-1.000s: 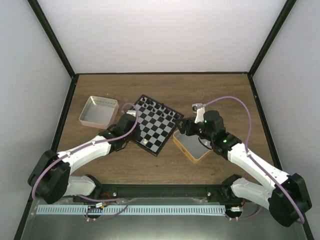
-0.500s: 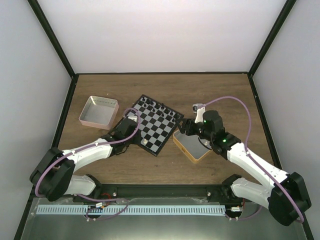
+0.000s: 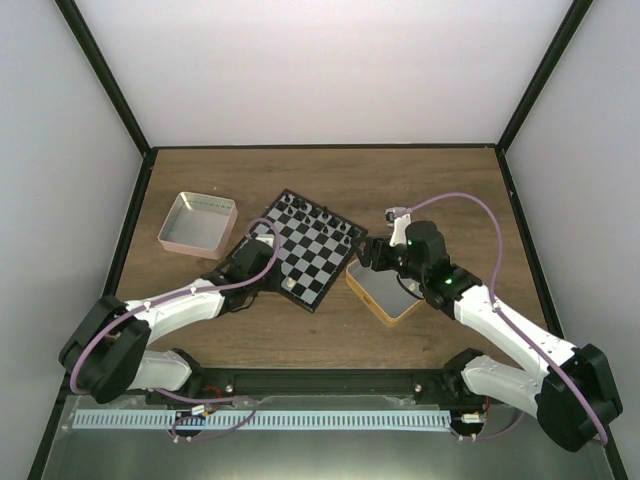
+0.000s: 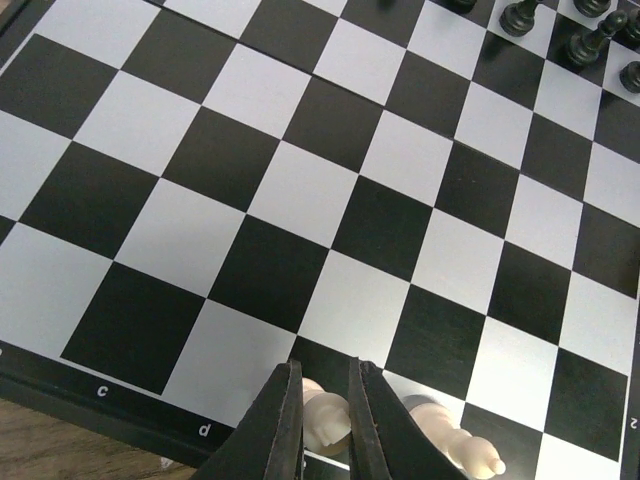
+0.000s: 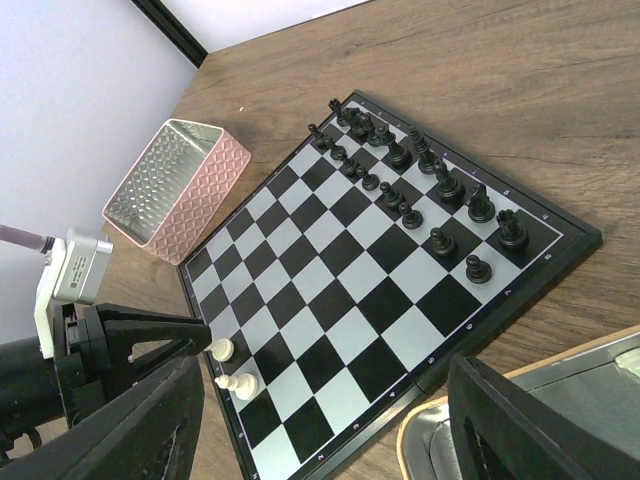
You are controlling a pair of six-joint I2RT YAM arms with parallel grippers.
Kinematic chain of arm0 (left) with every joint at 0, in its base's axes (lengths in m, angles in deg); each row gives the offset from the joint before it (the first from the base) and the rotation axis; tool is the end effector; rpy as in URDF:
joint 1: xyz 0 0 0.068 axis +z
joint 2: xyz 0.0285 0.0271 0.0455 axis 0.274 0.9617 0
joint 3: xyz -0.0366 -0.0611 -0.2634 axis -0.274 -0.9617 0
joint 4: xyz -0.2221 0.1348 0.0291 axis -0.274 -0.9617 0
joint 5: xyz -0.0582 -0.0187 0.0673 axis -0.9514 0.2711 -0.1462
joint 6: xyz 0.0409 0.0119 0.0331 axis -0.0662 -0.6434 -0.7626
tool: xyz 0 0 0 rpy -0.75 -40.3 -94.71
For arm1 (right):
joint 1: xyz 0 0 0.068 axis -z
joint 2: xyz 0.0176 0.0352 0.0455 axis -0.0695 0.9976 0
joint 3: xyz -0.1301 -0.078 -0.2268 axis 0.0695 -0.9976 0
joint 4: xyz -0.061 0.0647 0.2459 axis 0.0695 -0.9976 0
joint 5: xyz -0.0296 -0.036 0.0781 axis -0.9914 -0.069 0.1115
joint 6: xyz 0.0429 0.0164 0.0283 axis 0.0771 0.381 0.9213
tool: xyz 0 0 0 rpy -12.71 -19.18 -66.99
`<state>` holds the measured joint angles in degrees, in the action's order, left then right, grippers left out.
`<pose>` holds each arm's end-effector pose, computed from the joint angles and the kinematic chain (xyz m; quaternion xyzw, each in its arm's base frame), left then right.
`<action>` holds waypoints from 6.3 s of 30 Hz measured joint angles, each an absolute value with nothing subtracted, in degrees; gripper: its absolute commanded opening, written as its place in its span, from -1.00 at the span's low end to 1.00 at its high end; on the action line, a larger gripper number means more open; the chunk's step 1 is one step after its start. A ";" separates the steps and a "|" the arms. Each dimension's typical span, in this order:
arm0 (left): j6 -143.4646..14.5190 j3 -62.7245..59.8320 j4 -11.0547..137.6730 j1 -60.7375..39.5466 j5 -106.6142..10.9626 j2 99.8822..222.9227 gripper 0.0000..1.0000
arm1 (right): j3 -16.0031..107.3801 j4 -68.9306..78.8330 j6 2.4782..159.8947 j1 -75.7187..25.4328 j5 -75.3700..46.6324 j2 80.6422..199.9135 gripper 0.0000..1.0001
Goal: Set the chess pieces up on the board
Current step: Place the chess piece on the chessboard, then pick up the chess piece from the storage box.
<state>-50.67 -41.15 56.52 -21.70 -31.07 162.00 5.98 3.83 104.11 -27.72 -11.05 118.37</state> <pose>0.1995 -0.1471 0.1630 0.0729 0.9292 -0.1268 0.3393 0.1941 0.1279 0.2527 -0.0658 0.8384 0.3426 0.4189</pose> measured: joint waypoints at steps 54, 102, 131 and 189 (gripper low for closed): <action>-52.37 -22.94 44.56 -19.32 -29.57 142.73 0.42 | 8.07 -13.31 111.82 -24.97 -31.51 123.53 -0.02; -65.79 -27.36 54.68 -19.32 -26.85 133.02 0.54 | 14.22 -11.12 116.83 -18.85 -34.63 147.01 -0.43; -65.62 -27.62 54.70 -19.32 -26.83 134.05 0.55 | 14.87 -9.35 110.97 -18.69 -31.20 150.11 -0.41; -65.40 -27.64 54.68 -19.32 -27.42 135.29 0.55 | 15.66 -13.98 98.43 -18.71 -24.08 149.48 -0.29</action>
<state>-65.40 -27.64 54.68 -19.32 -27.42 135.29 15.66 -13.98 98.43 -18.71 -24.08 149.48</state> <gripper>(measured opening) 0.773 0.356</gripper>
